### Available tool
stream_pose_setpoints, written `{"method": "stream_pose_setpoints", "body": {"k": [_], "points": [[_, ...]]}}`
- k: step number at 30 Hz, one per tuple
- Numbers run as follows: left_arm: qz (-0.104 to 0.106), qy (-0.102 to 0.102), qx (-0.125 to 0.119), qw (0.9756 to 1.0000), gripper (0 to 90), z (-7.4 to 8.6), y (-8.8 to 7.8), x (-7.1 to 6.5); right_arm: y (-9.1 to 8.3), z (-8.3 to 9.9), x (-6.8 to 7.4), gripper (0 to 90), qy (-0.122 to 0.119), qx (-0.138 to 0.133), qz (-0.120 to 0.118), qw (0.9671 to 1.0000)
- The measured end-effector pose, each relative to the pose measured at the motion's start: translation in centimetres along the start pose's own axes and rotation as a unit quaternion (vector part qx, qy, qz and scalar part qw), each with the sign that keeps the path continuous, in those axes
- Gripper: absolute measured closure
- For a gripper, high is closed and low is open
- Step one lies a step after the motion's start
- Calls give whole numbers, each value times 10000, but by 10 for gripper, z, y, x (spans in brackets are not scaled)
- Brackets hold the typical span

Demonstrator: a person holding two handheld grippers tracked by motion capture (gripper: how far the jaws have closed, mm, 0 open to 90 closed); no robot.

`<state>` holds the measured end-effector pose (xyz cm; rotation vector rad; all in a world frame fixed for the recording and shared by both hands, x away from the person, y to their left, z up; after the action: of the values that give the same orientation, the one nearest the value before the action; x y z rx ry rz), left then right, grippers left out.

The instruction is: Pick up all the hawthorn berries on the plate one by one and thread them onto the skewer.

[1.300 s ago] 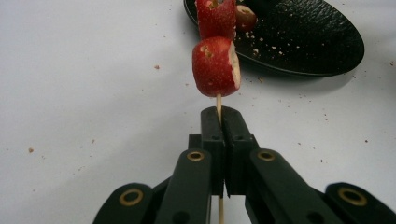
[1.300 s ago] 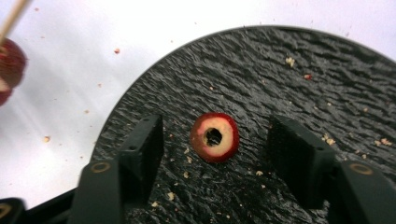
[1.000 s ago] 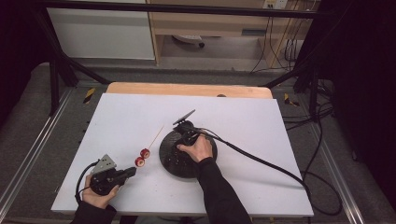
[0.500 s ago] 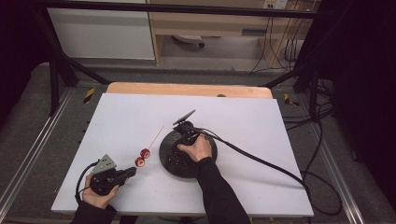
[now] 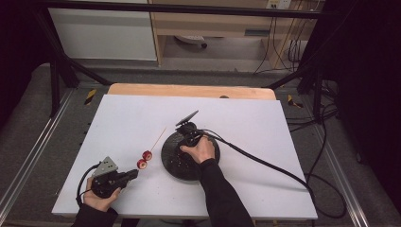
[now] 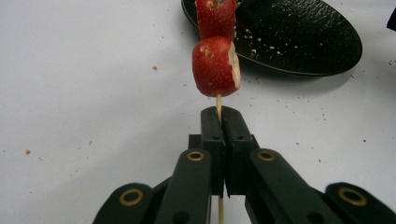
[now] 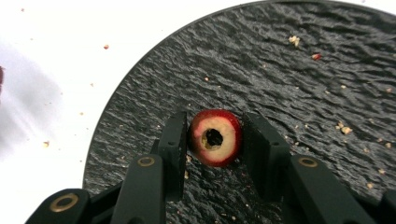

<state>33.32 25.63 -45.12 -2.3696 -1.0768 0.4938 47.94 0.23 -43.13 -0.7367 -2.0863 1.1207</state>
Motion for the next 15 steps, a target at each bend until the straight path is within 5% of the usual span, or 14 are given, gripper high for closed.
{"method": "stream_pose_setpoints", "body": {"k": [15], "points": [[3, 10, -19, 10000, 882, 0, -1, -1, -20, 0, 5, 630, -38, -229, -4, 9997]]}}
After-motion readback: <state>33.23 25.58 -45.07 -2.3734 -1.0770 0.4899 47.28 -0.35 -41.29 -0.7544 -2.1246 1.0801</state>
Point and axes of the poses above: each handheld gripper's, and its own axes: y roughly forward along the jaws, z roughly out of its underside, x roughly to its left, the point moved 2 cm from there along y, roughly forward along the jaws, and after that the axes turned 2 degrees about -z, right-handed, at the moved point
